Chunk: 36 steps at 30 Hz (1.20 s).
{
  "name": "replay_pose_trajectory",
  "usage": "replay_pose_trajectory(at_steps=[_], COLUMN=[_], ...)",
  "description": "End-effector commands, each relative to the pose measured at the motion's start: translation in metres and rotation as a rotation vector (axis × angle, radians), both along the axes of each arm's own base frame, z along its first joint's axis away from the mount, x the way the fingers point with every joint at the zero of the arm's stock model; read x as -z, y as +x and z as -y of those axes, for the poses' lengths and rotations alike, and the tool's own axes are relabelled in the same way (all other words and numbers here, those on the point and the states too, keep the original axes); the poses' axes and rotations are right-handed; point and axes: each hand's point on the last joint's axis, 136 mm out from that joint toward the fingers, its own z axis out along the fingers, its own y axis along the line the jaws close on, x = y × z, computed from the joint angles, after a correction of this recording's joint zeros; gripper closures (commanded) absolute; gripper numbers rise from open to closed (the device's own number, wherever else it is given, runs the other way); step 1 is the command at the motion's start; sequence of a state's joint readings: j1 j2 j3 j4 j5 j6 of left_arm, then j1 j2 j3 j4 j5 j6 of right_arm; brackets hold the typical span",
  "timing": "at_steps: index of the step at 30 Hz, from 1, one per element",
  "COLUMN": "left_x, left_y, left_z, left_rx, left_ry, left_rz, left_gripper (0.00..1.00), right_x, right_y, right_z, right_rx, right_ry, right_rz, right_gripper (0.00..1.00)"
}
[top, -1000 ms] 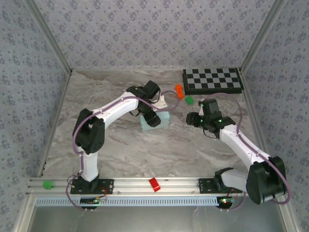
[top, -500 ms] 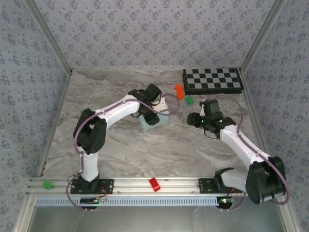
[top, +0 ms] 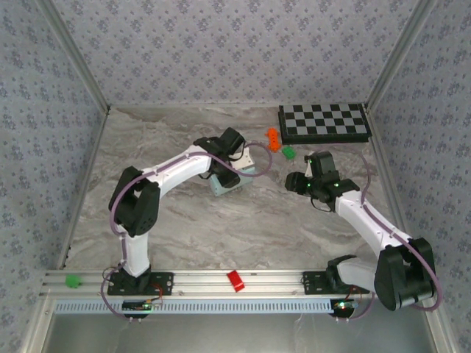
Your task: Fold the paper box
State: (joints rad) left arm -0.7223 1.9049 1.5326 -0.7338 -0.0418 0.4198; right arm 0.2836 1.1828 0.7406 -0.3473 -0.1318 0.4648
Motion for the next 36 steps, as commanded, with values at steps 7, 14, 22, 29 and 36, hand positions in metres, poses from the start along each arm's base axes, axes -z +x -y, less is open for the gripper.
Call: replay_pose_trajectory(at_steps=[7, 14, 22, 29, 36], left_x=[-0.048, -0.053, -0.048, -0.039, -0.027], left_y=[0.029, 0.044, 0.062, 0.071, 0.074], left_z=[-0.03, -0.051, -0.069, -0.079, -0.082], left_rx=[-0.077, -0.127, -0.194, -0.212, -0.22], left_ry=[0.088, 0.18, 0.29, 0.37, 0.418], left_rz=[0.282, 0.412, 0.539, 0.615, 0.667], left_gripper=[0.63, 0.63, 0.63, 0.63, 0.62], right_x=[0.004, 0.005, 0.007, 0.01, 0.011], right_y=[-0.001, -0.001, -0.001, -0.001, -0.001], right_z=[0.002, 0.002, 0.002, 0.002, 0.001], right_rx=[0.013, 0.016, 0.015, 0.017, 0.014], right_ry=[0.017, 0.02, 0.018, 0.02, 0.023], right_rz=[-0.006, -0.009, -0.012, -0.02, -0.023], right_gripper=[0.48, 0.48, 0.48, 0.48, 0.48])
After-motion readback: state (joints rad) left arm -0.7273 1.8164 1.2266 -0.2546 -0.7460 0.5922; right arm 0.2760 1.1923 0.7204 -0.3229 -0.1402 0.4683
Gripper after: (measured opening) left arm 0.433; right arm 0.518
